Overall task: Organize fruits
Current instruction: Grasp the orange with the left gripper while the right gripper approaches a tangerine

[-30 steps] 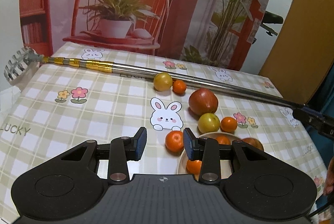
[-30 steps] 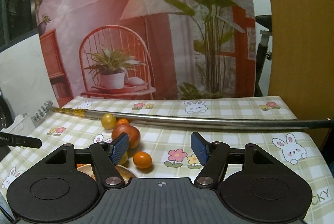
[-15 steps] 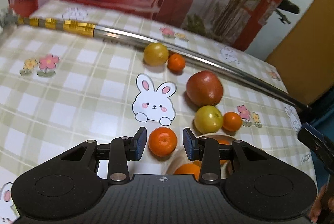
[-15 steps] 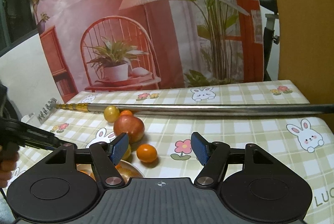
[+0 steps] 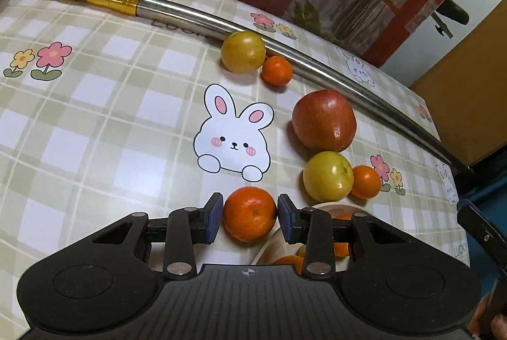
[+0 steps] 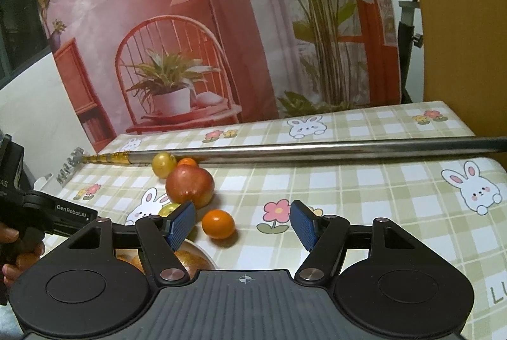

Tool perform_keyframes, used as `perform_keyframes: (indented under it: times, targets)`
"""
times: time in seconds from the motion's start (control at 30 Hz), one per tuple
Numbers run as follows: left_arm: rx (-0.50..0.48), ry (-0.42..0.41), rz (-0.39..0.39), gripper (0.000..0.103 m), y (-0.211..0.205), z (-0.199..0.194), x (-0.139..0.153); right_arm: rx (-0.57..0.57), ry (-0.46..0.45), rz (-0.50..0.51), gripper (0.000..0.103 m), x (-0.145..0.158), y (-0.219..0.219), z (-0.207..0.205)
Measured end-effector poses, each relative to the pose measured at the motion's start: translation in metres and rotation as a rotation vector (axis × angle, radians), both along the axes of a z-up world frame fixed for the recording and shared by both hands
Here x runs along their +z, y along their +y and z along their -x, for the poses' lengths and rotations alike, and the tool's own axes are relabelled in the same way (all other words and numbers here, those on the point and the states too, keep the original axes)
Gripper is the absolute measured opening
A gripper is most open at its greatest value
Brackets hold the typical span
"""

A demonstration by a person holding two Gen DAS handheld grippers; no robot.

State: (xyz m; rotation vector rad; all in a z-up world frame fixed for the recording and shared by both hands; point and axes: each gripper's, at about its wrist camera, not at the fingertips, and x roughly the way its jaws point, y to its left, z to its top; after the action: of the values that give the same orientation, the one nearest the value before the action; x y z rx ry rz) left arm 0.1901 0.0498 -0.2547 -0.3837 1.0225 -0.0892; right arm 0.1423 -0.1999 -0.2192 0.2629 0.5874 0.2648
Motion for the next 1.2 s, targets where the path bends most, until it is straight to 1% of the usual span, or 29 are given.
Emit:
perform_keyframes:
  times: [0.1,0.17,0.27,0.33,0.4,0.5,0.7,0.8,0.97,1.07,1.2]
  targets:
    - [-0.005,-0.02,-0.018,0.039,-0.001,0.003,0.002,0.022,0.011,-0.013,0.063,-0.003,0.002,-0.003]
    - [-0.024,-0.058,-0.043,0.039,-0.004,0.008,0.007,0.067,0.03,-0.026,0.064,-0.007,0.004,-0.008]
    - [-0.035,-0.104,-0.046,0.039,-0.006,0.018,0.016,0.134,0.07,0.033,0.063,-0.014,0.019,-0.019]
    - [-0.042,-0.133,-0.049,0.039,-0.007,0.024,0.022,0.169,0.07,0.062,0.062,-0.016,0.028,-0.026]
    - [-0.051,-0.168,-0.055,0.039,-0.008,0.031,0.029,0.194,0.059,0.058,0.061,-0.016,0.034,-0.033]
    - [-0.067,-0.21,-0.076,0.039,-0.012,0.04,0.038,0.205,0.064,0.061,0.057,-0.018,0.04,-0.048]
    - [-0.121,-0.274,-0.116,0.039,-0.023,0.056,0.051,0.205,0.148,0.028,0.051,-0.036,0.048,-0.081]
    - [-0.139,-0.29,-0.128,0.039,-0.026,0.061,0.054,0.192,0.198,0.023,0.047,-0.044,0.051,-0.093]
    - [-0.151,-0.293,-0.121,0.039,-0.027,0.065,0.052,0.206,0.243,0.039,0.042,-0.05,0.059,-0.102]
    - [-0.156,-0.282,-0.117,0.039,-0.027,0.065,0.049,0.201,0.264,0.046,0.037,-0.054,0.063,-0.105]
    - [-0.164,-0.275,-0.116,0.039,-0.028,0.066,0.046,0.19,0.268,0.025,0.035,-0.056,0.06,-0.104]
